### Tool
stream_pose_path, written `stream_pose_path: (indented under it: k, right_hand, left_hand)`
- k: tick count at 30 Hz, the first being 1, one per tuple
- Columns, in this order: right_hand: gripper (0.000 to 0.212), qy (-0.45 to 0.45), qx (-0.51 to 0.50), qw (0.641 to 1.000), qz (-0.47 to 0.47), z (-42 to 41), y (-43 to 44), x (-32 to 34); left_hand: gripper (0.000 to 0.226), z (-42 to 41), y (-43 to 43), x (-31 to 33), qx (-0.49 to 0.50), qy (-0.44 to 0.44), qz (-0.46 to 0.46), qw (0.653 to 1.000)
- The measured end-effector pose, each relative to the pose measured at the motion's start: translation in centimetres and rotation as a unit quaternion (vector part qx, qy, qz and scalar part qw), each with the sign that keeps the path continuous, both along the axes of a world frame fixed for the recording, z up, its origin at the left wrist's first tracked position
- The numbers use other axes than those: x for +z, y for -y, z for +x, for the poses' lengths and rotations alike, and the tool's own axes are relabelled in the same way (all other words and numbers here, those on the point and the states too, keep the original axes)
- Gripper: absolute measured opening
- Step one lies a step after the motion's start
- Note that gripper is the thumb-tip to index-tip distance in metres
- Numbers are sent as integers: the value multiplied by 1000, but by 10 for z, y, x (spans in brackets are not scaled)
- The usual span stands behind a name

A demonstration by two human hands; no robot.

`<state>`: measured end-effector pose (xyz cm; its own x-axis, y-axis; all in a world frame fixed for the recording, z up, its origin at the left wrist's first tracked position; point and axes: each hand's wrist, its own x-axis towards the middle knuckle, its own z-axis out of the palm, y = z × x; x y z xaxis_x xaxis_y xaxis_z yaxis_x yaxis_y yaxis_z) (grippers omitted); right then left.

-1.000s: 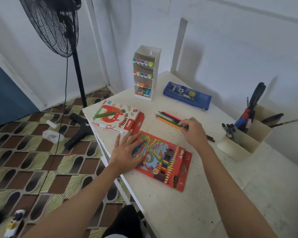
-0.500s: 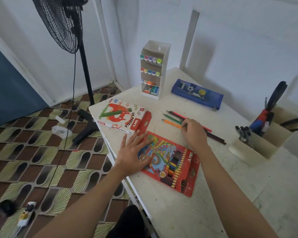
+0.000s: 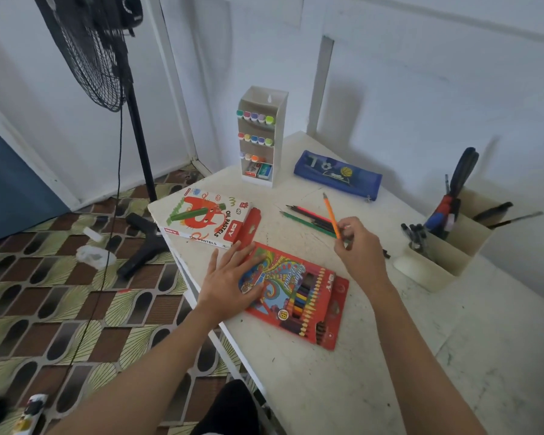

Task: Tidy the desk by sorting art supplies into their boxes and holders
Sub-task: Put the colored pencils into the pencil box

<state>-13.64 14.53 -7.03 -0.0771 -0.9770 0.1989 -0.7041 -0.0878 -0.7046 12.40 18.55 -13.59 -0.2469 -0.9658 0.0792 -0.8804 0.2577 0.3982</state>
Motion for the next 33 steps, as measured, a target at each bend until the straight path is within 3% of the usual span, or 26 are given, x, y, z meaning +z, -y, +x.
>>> stream_pose_path:
  k: [4,8,11,13,17,24,28,29,31,33]
  right_hand:
    - [28,59,9,998,31,-8,-27,10]
    - [4,144,-23,989,7,-15,-52,3]
    - [23,205,-71,975,-40,-20,-70,-10]
    - [24,221,-109,966,-74,-22,-78,-15]
    - [9,296,-210,926,-99,-22,-86,-24]
    - [40,435,-290,852,-37,-26,-92,-34]
    - [7,495,-268,826,-30,-27,-88,-40]
    - [10,505,-270,819,-30,-26,-87,-41]
    - [16,486,-282,827,-16,-26,-86,-40]
    - [17,415,-275,867,10,-30,-87,-39]
  left_hand:
    - [73,0,-1,-1,0,-9,-9,1000]
    - [75,0,0,-1,-2,-5,-9,1000]
    - [75,-1,1,-2,-4,3,-6,1000]
    - [75,-1,1,-3,-3,0,-8,1000]
    - [74,0,2,-4,-3,0,-10,1000]
    - [73,0,2,-4,-5,-5,-12,1000]
    - [73,0,2,-4,-4,-10,-10,1000]
    - [73,0,2,-4,-4,-8,-9,1000]
    - [74,0,2,-4,-4,-7,-8,1000]
    - [74,0,2,-4,-5,-5,-4,1000]
